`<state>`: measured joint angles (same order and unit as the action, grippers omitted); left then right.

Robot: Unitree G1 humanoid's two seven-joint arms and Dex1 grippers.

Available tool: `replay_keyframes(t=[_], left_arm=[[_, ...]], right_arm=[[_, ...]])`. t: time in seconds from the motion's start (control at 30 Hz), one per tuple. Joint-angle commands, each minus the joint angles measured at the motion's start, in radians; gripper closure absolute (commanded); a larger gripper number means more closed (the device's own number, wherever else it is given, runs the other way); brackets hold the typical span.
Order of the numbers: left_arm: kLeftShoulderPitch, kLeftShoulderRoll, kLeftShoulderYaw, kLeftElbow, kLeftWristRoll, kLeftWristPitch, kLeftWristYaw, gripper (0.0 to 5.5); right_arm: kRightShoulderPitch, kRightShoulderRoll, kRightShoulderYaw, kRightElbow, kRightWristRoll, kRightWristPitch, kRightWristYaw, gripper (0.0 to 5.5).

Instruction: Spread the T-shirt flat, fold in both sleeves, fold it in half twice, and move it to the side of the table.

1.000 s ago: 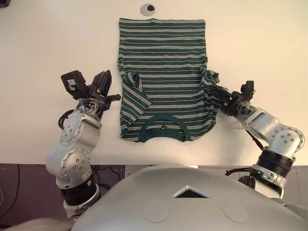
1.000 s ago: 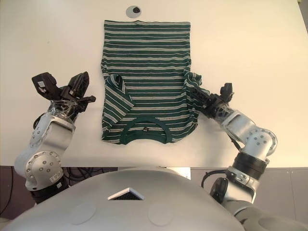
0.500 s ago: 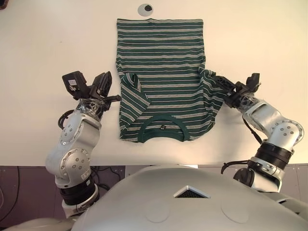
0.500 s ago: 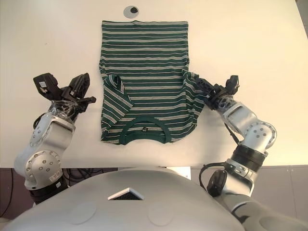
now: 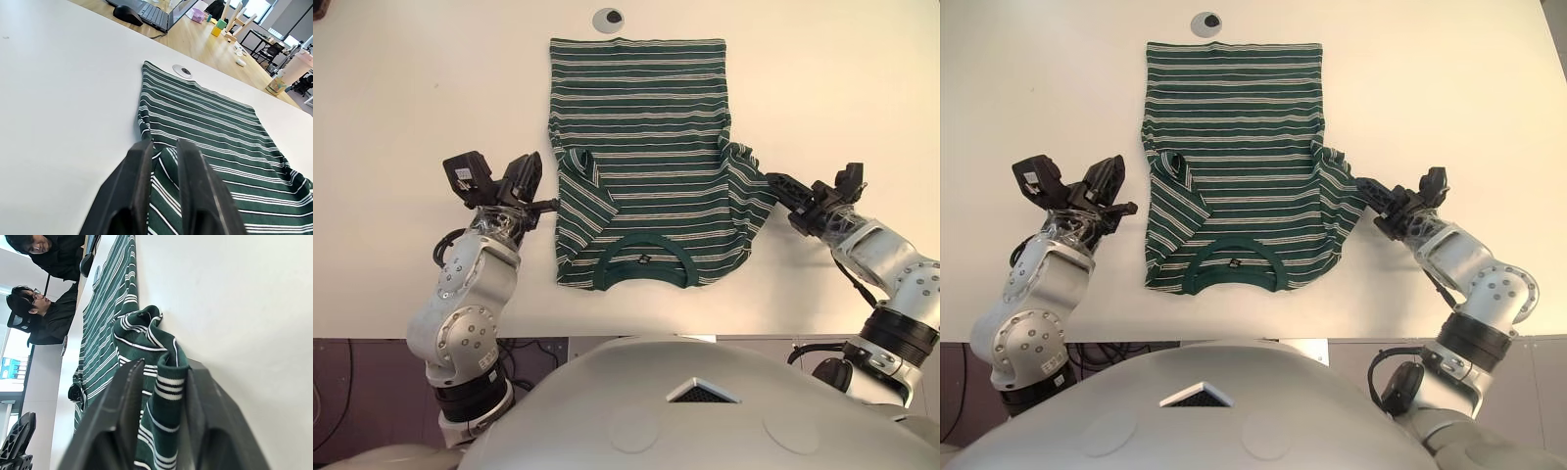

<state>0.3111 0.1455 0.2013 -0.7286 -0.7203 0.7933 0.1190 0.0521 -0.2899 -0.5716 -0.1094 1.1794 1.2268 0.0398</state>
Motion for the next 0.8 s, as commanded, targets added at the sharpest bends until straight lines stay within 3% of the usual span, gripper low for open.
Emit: replay_keyframes(t=[0.03, 0.13, 0.37, 0.63, 0.8], left_arm=[[0.005, -0.005, -0.003, -0.012, 0.01, -0.009, 0.001, 4.66], [0.011, -0.012, -0.006, -0.015, 0.014, -0.014, 0.005, 4.66], [0.026, -0.021, -0.005, -0.023, 0.023, -0.03, 0.008, 4.66], [0.035, -0.043, -0.015, -0.028, 0.05, -0.047, 0.01, 4.66], [0.028, -0.045, -0.021, -0.023, 0.059, -0.05, 0.005, 4.66]], right_arm=[[-0.008, -0.021, -0.004, -0.036, 0.026, 0.01, -0.02, 4.91], [-0.018, -0.029, 0.001, -0.044, 0.028, 0.011, -0.025, 5.45], [-0.037, -0.127, 0.023, -0.091, -0.085, -0.057, 0.004, 5.48], [-0.029, -0.254, 0.217, -0.219, -0.288, -0.182, 0.165, 5.48], [-0.009, -0.272, 0.307, -0.303, -0.373, -0.225, 0.227, 5.48]])
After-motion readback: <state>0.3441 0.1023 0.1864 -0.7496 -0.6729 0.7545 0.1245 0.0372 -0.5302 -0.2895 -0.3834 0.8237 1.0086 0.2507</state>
